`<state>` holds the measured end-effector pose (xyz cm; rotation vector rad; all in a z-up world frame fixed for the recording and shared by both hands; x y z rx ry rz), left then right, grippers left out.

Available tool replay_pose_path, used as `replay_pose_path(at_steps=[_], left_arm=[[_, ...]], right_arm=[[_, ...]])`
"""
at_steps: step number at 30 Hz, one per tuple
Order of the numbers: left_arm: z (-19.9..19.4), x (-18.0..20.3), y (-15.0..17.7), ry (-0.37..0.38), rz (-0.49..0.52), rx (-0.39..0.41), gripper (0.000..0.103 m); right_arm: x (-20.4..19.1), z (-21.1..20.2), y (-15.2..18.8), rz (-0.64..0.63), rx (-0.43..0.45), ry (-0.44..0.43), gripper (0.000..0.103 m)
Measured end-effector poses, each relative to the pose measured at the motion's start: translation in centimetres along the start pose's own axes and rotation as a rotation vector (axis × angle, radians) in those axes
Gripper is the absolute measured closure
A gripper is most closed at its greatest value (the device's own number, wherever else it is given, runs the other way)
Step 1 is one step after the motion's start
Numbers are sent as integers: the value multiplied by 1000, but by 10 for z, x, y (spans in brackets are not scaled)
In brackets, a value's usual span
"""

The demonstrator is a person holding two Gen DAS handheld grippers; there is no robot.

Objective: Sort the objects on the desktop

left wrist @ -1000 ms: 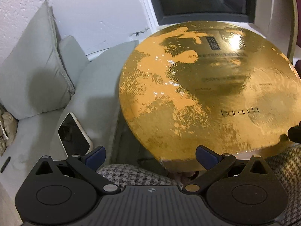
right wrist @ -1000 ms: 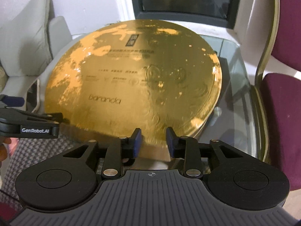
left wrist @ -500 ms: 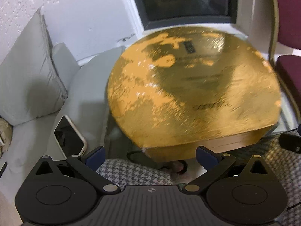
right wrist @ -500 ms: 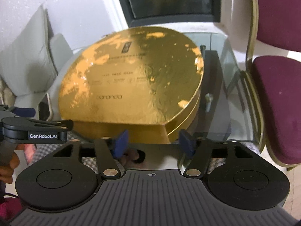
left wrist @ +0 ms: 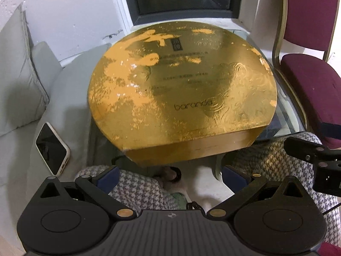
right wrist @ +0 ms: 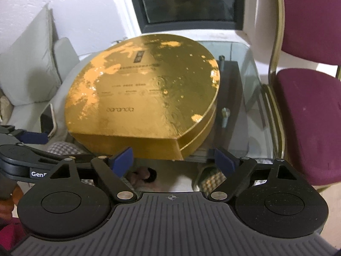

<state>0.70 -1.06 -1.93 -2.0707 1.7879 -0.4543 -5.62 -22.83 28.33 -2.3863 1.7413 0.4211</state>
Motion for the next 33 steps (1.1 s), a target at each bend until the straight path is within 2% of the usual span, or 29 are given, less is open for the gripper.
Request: replay_pose_path(at_steps=[33], left_arm=[[8,9,-5,-20,45,-7,1]], right_arm=[[9,12,-2,31,-14,-3,14]])
Point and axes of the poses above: each gripper's, at about its wrist camera, not at the fingertips, and z roughly the way its jaws point, x to its right, y to its underside, the point moved 3 cm from there along z, roughly the way its jaws point, and after that the axes turned 12 degrees about -z, right-handed, at the moved point
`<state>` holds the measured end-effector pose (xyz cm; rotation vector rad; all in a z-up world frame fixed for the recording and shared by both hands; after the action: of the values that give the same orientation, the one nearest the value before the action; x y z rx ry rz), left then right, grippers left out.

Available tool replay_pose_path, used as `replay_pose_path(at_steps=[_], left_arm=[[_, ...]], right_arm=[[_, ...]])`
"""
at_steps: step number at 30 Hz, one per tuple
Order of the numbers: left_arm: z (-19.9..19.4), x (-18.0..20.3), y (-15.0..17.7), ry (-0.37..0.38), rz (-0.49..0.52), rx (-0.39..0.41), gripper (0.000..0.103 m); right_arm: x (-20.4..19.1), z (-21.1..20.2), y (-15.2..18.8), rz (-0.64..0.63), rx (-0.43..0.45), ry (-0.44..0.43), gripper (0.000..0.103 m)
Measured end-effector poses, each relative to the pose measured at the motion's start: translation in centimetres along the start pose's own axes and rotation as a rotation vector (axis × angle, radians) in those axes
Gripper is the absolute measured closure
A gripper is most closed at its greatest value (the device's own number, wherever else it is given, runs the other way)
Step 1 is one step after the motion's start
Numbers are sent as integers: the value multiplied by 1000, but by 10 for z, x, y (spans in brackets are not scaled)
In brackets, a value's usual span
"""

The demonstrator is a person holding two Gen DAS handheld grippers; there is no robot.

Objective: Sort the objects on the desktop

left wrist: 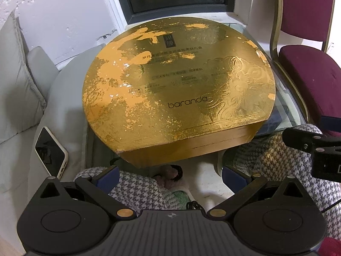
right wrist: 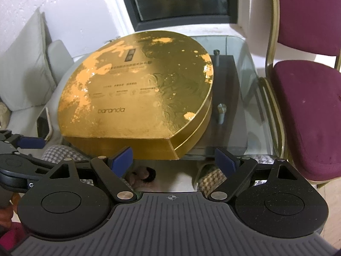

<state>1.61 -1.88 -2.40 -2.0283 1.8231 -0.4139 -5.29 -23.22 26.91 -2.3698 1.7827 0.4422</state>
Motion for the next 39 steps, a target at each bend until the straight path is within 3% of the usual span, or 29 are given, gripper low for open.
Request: replay_pose_path(at_steps=[39], left_arm=[[4,7,2,-26,-1,-21,1]], right_arm=[[14,1,4,17,-1,-17,14]])
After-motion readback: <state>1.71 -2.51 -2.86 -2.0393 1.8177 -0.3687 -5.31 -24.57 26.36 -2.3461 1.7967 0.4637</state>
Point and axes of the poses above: each gripper's, at about its wrist camera, not at the fingertips, and z roughly the way its jaws point, x to its right, y to its underside, the point moved 3 cm from there along z, roughly the way its jaws point, and after that the axes turned 12 degrees about -z, right-handed, at the moved point
